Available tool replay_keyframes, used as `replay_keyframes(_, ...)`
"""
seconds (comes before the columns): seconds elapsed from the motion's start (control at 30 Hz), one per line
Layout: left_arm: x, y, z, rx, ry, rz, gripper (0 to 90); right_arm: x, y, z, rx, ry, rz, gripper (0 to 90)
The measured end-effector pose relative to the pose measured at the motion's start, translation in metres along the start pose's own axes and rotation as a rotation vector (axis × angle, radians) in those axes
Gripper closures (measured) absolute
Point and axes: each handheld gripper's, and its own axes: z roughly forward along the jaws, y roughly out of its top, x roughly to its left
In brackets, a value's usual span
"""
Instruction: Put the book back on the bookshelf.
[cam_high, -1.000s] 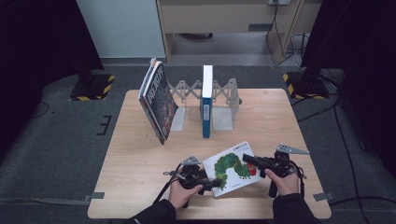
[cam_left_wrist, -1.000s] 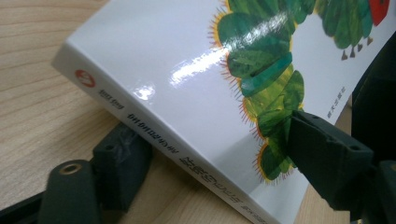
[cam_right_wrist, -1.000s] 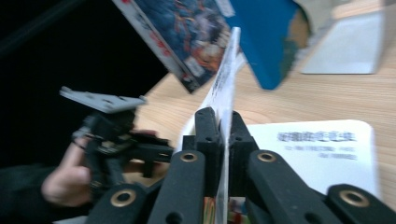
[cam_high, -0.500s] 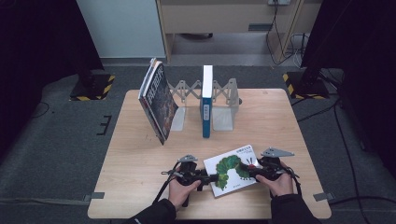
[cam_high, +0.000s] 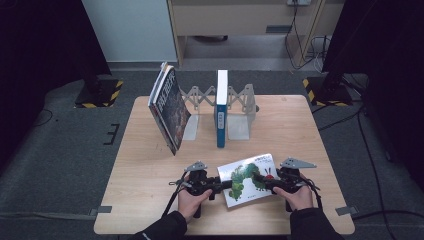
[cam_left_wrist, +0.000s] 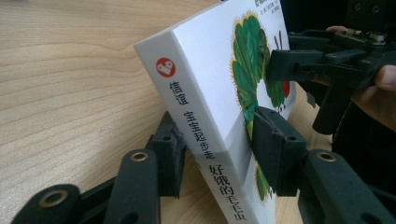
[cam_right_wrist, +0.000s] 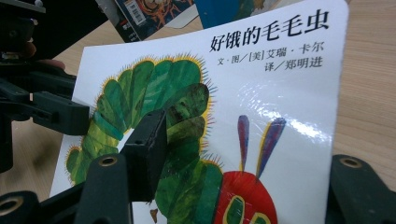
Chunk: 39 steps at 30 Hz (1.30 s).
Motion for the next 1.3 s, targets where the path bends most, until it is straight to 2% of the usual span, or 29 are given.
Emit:
replay_keyframes(0.23, 0.001, 0.002, 0.002, -0.001, -0.015, -0.006, 48.9, 0.000, 0.000, 0.000, -0.012, 0.020, -0.001, 41.7)
replay_keyframes(0.3, 0.003, 0.003, 0.002, -0.012, -0.043, -0.029, 47.7, 0.001, 0.000, 0.001, -0.014, 0.033, -0.001, 41.9)
replay_keyframes(0.5, 0.004, 0.007, -0.002, -0.030, -0.038, -0.021, 53.0, 0.001, 0.001, 0.002, -0.017, 0.052, -0.006, 42.3)
replay_keyframes(0.6, 0.003, 0.007, 0.001, -0.030, -0.065, -0.032, 56.0, 0.001, 0.001, 0.002, -0.015, 0.065, -0.007, 42.4)
replay_keyframes(0.67, -0.001, 0.008, 0.002, -0.007, -0.065, -0.001, 56.7, 0.001, 0.002, 0.002, -0.004, 0.082, -0.019, 42.4)
replay_keyframes(0.7, -0.001, 0.008, 0.002, -0.008, -0.069, -0.001, 58.6, 0.002, 0.002, 0.002, 0.001, 0.085, -0.020, 42.4)
replay_keyframes(0.83, -0.001, 0.011, -0.002, -0.016, -0.112, -0.048, 65.8, 0.001, 0.002, 0.001, -0.002, 0.088, -0.013, 40.7)
replay_keyframes(0.9, -0.004, 0.014, -0.005, -0.014, -0.119, -0.027, 69.6, 0.000, 0.003, 0.000, -0.010, 0.089, 0.000, 39.9)
replay_keyframes(0.97, -0.009, 0.017, -0.008, -0.010, -0.108, 0.014, 72.2, 0.001, 0.005, -0.001, -0.025, 0.075, 0.004, 37.9)
replay_keyframes(1.1, -0.017, 0.020, -0.011, -0.002, -0.080, 0.055, 73.5, 0.000, 0.006, -0.004, -0.028, 0.053, 0.011, 31.8)
replay_keyframes(1.13, -0.018, 0.021, -0.012, -0.001, -0.068, 0.067, 74.0, -0.001, 0.006, -0.005, -0.040, 0.026, -0.002, 31.8)
replay_keyframes(1.17, -0.018, 0.021, -0.014, -0.005, -0.055, 0.068, 74.1, -0.003, 0.007, -0.008, -0.052, 0.006, -0.004, 32.7)
replay_keyframes(1.23, -0.017, 0.023, -0.017, -0.012, -0.045, 0.058, 74.2, -0.010, 0.009, -0.016, -0.117, -0.020, 0.031, 32.3)
replay_keyframes(1.3, -0.017, 0.024, -0.020, -0.019, -0.034, 0.055, 74.4, -0.015, 0.008, -0.023, -0.131, -0.055, 0.044, 30.7)
